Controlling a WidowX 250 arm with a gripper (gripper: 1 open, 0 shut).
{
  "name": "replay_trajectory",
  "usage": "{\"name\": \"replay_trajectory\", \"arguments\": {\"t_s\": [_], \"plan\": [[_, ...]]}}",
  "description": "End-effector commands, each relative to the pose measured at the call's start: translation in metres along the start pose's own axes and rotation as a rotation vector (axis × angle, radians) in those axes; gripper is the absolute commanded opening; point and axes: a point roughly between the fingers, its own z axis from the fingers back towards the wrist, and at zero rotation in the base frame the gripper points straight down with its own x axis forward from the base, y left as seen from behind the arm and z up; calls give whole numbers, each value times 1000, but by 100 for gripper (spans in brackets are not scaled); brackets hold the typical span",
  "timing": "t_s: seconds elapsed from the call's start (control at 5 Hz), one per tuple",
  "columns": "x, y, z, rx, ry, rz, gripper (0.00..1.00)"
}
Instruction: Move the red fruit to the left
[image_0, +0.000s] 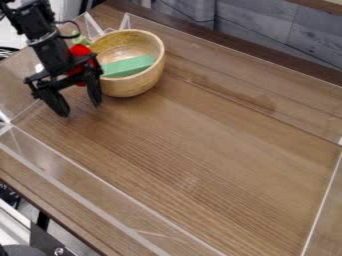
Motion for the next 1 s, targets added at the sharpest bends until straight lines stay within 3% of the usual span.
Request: {"name": "replay_trajectory", "arguments": {"t_s": [0.0,0.4,0.8], "plan": [[11,0,25,-14,-64,27,100],[-8,-8,32,-5,-38,-55,100],[-15,2,47,-7,-45,-30,100]]}}
